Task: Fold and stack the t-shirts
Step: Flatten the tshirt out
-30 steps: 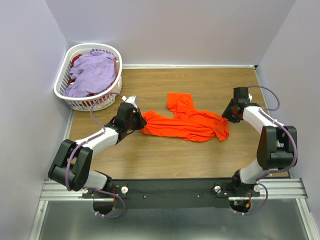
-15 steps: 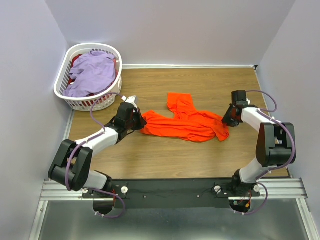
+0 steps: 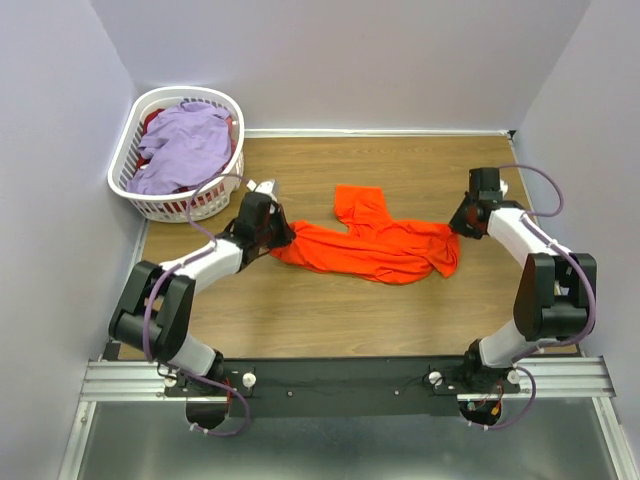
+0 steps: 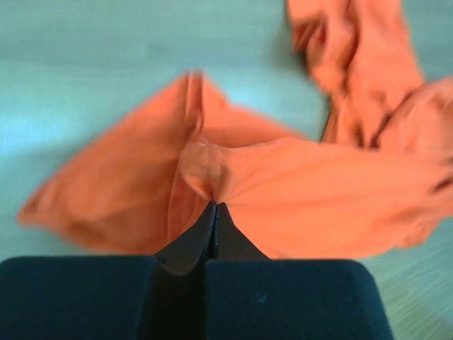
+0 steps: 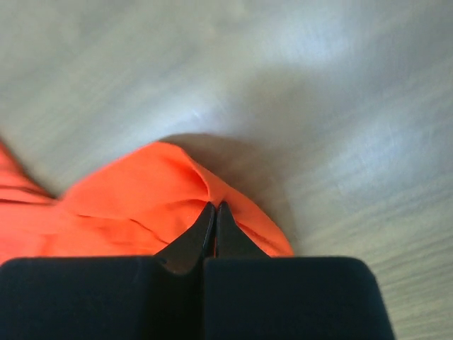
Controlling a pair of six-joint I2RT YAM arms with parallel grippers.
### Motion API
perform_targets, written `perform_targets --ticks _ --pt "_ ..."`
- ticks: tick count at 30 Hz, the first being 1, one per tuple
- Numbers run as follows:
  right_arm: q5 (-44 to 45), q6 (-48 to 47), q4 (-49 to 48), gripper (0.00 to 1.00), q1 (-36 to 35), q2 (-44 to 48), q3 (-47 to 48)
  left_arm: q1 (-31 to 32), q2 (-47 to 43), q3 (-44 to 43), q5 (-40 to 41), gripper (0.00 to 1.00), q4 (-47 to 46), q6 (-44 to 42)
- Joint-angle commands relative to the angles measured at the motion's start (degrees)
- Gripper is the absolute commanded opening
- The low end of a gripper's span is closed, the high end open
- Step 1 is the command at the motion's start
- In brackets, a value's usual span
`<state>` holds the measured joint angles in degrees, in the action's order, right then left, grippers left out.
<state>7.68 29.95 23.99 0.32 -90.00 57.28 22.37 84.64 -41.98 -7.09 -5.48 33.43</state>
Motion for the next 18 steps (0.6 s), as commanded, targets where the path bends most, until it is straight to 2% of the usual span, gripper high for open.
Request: perform_targets --ticks 1,5,10,14,17,18 --pt "0.8 1.0 0.1 0.01 -0.1 1.1 8.3 -2.9 5.6 -12.0 -0.1 0.0 1.1 -3.1" --pt "1.0 1.7 0.0 0.01 0.0 1.6 16.6 -5.4 10.9 -29.2 -2.0 0.0 5.1 -7.6" --pt "5.2 2.1 -0.1 0.01 0.9 7.3 23.5 -7.0 7.5 -40.2 1.7 0.0 7.9 -14.6" --pt "9.1 2.2 -0.7 0.01 1.3 15.5 23.6 -7.4 -1.6 -40.8 6.6 0.0 6.6 -19.0" --pt "11.8 2.6 -1.6 0.01 1.3 23.8 18.6 -7.5 -12.7 -33.5 10.2 0.0 2.0 -19.3" --pt "12.4 2.7 -1.7 0.01 1.3 25.9 16.8 -7.5 -16.0 -27.0 10.8 0.0 -1.3 -17.9"
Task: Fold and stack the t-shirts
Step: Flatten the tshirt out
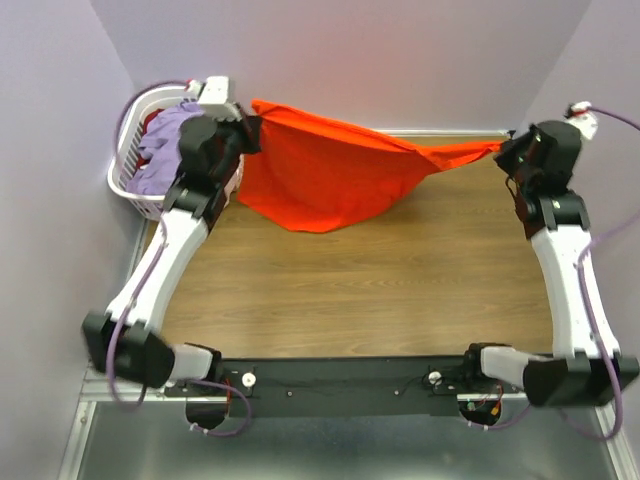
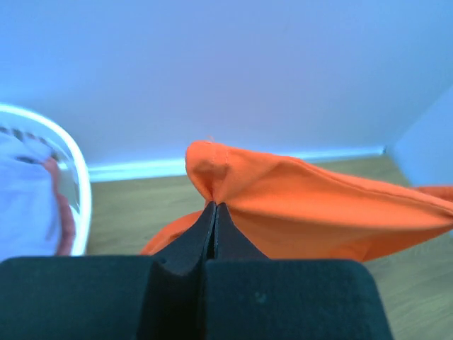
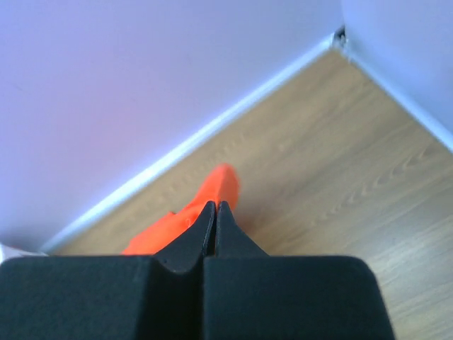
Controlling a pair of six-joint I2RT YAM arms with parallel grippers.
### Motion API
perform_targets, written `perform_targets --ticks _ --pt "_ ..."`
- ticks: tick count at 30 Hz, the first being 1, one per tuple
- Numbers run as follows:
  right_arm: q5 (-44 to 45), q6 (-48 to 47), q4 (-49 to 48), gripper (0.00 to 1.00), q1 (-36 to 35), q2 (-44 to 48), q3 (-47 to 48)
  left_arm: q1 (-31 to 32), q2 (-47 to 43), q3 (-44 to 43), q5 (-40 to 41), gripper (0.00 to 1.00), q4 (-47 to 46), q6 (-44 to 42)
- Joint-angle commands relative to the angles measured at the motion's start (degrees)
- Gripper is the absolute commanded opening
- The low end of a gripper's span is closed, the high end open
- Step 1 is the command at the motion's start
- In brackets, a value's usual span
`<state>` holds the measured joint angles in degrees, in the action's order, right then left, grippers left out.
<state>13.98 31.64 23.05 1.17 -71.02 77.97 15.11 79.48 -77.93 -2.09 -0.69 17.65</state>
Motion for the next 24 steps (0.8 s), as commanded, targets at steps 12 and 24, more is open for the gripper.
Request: perform_targets --ticks 12,24 --pt "6.7 7.6 2.4 0.3 0.4 40.5 -43.2 -0.3 -60.1 59.5 12.1 0.45 0.6 34.5" --pt "-7.5 -1.5 -1.0 0.66 -0.1 33.4 -40.1 -0.3 -65.0 53.0 9.3 0.98 8.7 30.3"
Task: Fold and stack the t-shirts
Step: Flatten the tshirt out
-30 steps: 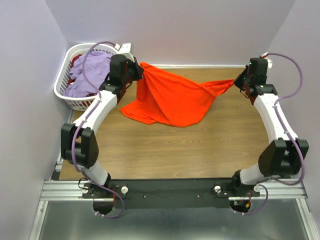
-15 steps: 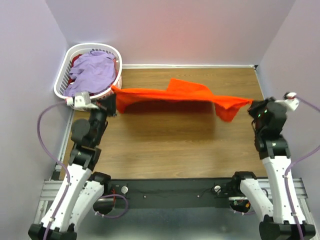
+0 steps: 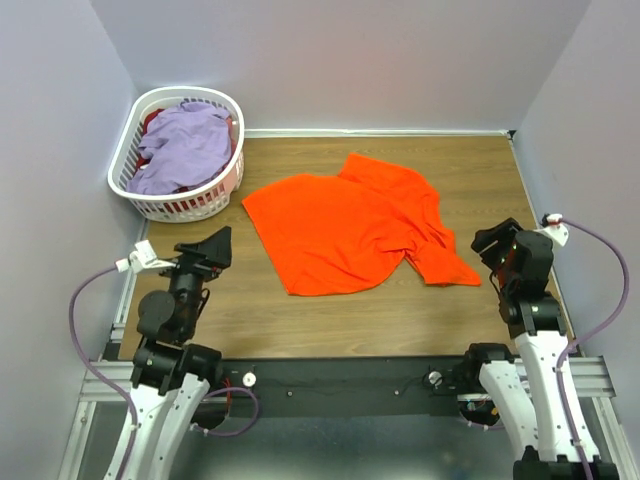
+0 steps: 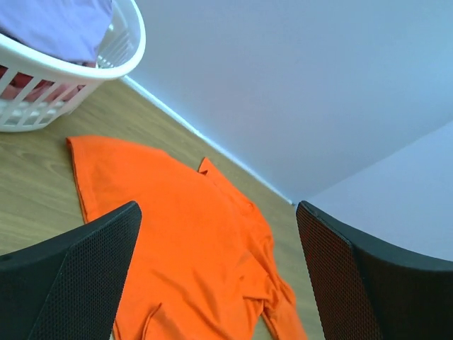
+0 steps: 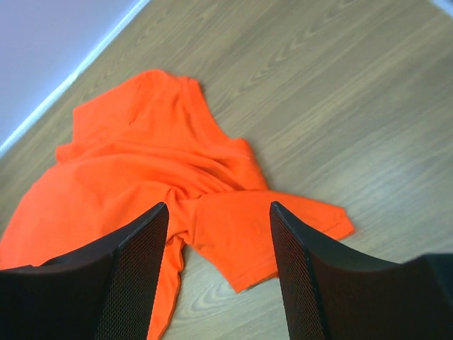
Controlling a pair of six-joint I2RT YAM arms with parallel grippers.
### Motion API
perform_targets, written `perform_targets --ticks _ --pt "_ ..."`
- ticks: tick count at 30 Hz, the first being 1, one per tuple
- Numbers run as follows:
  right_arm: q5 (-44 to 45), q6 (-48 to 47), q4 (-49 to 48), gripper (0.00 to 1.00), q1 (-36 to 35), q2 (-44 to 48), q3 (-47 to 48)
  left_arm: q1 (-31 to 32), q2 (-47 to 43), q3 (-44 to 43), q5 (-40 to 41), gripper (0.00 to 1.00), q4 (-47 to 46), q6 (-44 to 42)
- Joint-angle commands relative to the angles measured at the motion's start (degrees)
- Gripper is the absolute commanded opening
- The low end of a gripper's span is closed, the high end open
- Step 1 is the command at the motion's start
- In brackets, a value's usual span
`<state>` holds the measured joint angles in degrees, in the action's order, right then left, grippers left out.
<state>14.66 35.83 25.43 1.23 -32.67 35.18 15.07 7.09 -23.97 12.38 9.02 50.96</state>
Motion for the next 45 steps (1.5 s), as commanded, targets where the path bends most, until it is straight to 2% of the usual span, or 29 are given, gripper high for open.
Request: perform_targets --ticks 1,3,4,5,11,13,17,20,23,25,30,34,39,45 --pt "-9.8 -8.0 -4.2 0.65 -0.2 -6.4 3.1 -0.1 14.5 -1.3 -7.8 0.99 -2.3 -4.8" --pt "-13.8 -8.8 -4.3 0.61 -0.2 -12.0 4.6 0.0 21.7 -2.0 -14.8 0.98 -5.8 -5.6" --pt "-14.3 -8.8 -4.4 0.6 -0.3 -14.0 5.2 0.0 28.2 -2.2 -16.5 0.98 -7.4 -6.7" --pt "-18.8 -8.9 -4.4 0.59 -0.3 -16.8 6.4 0.6 31.2 -2.5 -18.7 0.99 -8.7 -7.3" --pt "-27.6 -9.6 -5.9 0.5 -1.1 -37.1 10.5 5.0 53.3 -11.1 -17.2 0.94 -11.8 -10.4" --pt "-28.5 -11.0 -6.3 0.47 -4.2 -41.8 12.5 7.2 62.3 -15.9 -17.1 0.91 -10.8 -12.3" --pt "-28.6 -12.6 -9.6 0.47 -12.0 -44.8 13.2 8.4 74.5 -21.9 -16.0 0.89 -10.9 -13.9" --pt "-32.7 -13.1 -13.5 0.48 -16.3 -47.3 12.6 8.3 83.1 -27.0 -13.3 0.88 -10.3 -16.0" --pt "-36.5 -13.9 -17.4 0.52 -21.3 -49.8 12.4 7.4 91.2 -32.1 -13.7 0.87 -9.4 -17.2" --pt "-38.0 -14.2 -20.4 0.56 -25.0 -52.0 12.6 7.1 96.0 -35.7 -13.9 0.82 -7.7 -18.0" --pt "-47.6 -14.7 -28.2 0.61 -31.7 -58.6 15.0 6.1 100.5 -40.8 -12.8 0.81 -4.4 -19.8" --pt "-50.9 -14.5 -34.5 0.61 -35.7 -66.2 18.2 5.4 103.2 -44.2 -11.0 0.81 -2.1 -21.1" --pt "-52.0 -12.5 -39.8 0.61 -38.1 -73.3 22.4 5.1 108.9 -52.6 -10.6 0.81 1.8 -23.5" --pt "-52.7 -12.4 -40.3 0.61 -39.8 -79.9 27.4 4.8 111.9 -56.5 -11.2 0.81 3.5 -24.6"
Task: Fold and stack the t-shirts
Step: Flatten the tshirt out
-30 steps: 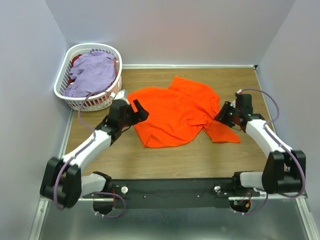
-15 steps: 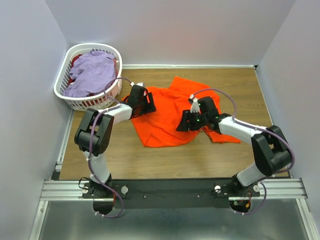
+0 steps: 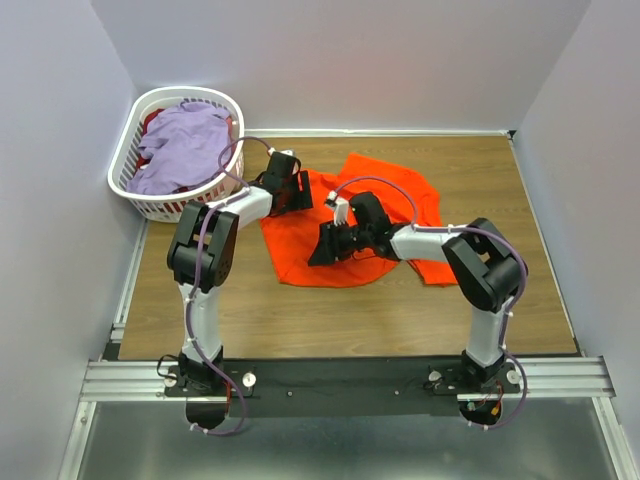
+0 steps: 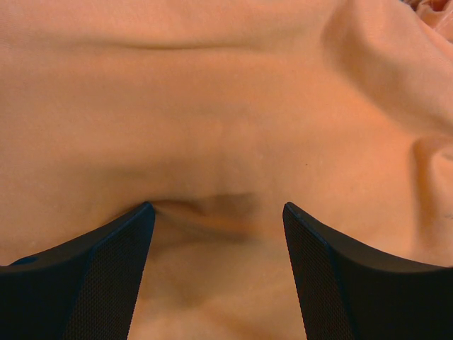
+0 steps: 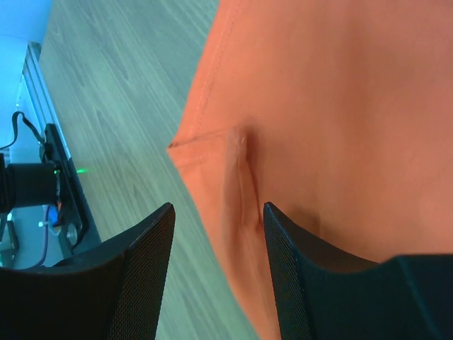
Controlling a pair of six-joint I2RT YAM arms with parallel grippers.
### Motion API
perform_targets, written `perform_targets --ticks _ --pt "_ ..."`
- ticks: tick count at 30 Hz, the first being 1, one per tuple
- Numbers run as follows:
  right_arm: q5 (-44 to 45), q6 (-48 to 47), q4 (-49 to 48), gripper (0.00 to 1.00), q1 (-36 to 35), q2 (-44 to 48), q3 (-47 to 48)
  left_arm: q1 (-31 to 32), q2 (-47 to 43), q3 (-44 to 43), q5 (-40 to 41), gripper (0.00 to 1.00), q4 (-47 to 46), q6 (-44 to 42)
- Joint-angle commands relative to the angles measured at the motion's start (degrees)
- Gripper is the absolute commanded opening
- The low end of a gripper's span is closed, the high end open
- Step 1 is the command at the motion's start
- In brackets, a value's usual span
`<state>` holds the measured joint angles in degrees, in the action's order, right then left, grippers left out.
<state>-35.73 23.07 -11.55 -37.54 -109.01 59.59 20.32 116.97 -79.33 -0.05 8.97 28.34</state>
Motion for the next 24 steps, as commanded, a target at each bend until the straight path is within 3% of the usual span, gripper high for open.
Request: perform_targets --ticks 1,8,12,17,24 --pt "-2.4 0.5 -3.4 0.61 -1.5 -4.2 3.4 -0.5 2.1 -1.2 1.1 0.81 3.3 -2.0" --pt "-2.6 1.4 -4.3 0.6 -3.9 -9.2 6.7 -0.5 2.1 -0.5 0.3 0.81 2.6 -1.6" --pt "-3.5 2.0 -4.7 0.53 -4.6 -9.6 6.8 -0.6 2.1 -0.5 -1.5 0.81 2.3 -1.5" --pt "-3.3 2.2 -3.7 0.44 -6.2 -5.7 4.1 -0.5 2.1 -0.7 -1.6 0.81 2.4 -1.9" --pt "-2.2 4.5 -2.4 0.42 -13.1 0.0 -1.6 -0.7 2.4 -0.8 -1.4 0.81 2.5 -2.1"
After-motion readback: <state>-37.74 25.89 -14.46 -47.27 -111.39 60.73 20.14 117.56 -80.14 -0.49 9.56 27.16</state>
